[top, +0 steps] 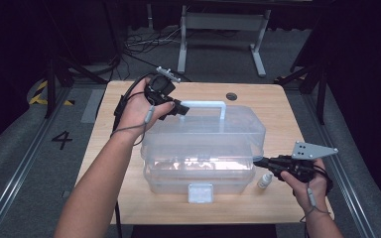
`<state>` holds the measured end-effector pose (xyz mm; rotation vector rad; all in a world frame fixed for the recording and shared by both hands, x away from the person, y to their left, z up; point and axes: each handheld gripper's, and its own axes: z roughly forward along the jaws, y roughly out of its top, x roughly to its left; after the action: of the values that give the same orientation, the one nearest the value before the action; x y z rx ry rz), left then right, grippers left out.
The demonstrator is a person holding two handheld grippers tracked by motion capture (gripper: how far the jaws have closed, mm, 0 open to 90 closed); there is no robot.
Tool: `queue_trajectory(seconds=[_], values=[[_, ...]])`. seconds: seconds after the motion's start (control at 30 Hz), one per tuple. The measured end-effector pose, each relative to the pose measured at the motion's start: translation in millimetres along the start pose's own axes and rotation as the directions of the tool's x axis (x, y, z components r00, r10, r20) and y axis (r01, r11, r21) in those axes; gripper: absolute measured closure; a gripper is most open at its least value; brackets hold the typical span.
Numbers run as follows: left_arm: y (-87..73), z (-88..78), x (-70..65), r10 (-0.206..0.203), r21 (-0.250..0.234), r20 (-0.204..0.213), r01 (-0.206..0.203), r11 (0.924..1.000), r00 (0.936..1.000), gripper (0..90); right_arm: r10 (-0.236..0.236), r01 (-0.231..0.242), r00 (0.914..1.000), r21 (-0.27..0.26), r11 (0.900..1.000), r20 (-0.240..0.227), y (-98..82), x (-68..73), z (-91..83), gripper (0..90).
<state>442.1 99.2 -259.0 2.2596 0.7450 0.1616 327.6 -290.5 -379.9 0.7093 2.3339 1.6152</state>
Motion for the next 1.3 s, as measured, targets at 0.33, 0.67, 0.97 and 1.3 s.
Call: queue_trajectory(seconds=[0.33,0.67,0.97,1.3], values=[[-4.9,-19.8,-16.5,0.078,-0.091,-0.061,-0.083,0.9924,0.9951,54.1,-0.003,0.003,1.0,0.0,1.0,0.0,1.8,-0.8,2.0,90.0],[-21.4,-60.9,-32.1,0.079,-0.182,-0.094,-0.095,0.9787,0.9925,54.1,-0.006,0.006,0.9999,-0.009,1.0,-0.014,6.4,-3.0,7.9,90.0],[-50.6,-80.8,-32.1,0.042,-0.252,-0.112,-0.069,0.9653,0.9928,56.2,-0.009,0.009,1.0,-0.013,1.0,0.003,8.7,-2.7,8.6,90.0],[-91.0,-96.6,-44.8,0.036,-0.296,-0.108,-0.066,0.9528,0.9935,59.0,0.0,0.0,0.9999,-0.017,1.0,0.016,10.7,-3.0,9.1,90.0]])
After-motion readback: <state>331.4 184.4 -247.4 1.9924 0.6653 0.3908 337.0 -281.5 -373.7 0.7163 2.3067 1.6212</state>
